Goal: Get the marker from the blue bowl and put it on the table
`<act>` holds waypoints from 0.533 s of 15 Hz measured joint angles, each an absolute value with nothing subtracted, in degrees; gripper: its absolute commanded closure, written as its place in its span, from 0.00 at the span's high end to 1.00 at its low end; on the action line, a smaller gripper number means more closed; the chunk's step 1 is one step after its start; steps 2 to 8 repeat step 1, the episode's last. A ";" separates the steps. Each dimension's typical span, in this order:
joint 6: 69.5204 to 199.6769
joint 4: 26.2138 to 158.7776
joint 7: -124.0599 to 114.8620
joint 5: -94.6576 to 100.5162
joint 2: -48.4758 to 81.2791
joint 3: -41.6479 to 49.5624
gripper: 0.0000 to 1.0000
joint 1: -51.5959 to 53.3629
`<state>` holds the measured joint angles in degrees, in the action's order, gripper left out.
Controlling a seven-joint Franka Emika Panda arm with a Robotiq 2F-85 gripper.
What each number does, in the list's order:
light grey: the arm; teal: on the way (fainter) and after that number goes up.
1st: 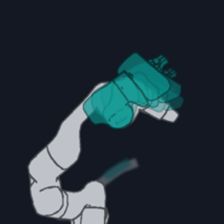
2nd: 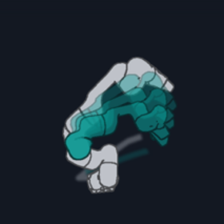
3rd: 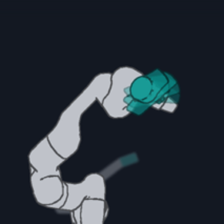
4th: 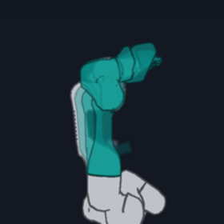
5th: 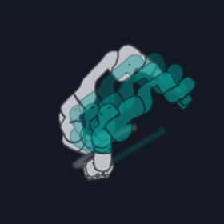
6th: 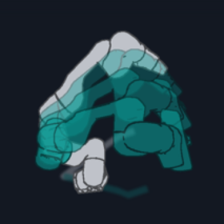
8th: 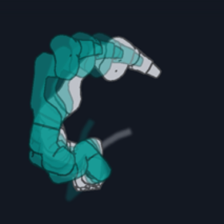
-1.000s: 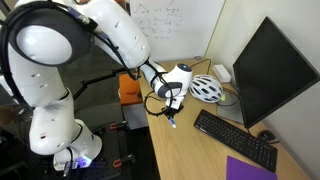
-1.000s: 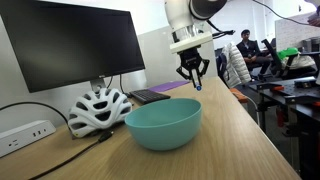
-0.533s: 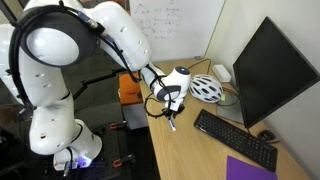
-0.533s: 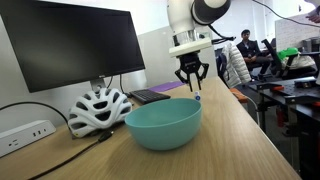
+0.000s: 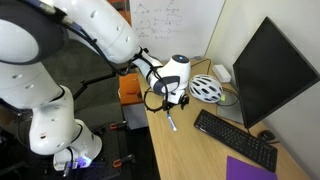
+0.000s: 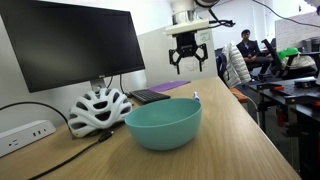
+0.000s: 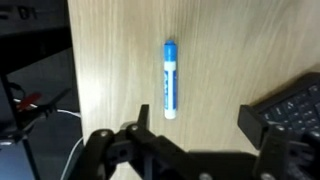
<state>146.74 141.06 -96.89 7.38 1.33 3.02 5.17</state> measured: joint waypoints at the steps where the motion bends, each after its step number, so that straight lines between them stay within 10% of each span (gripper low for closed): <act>1: 145.33 141.67 -96.92 7.41 -1.03 2.79 1.00 5.08; 8: 145.33 141.67 -96.92 7.41 -1.03 2.79 1.00 5.08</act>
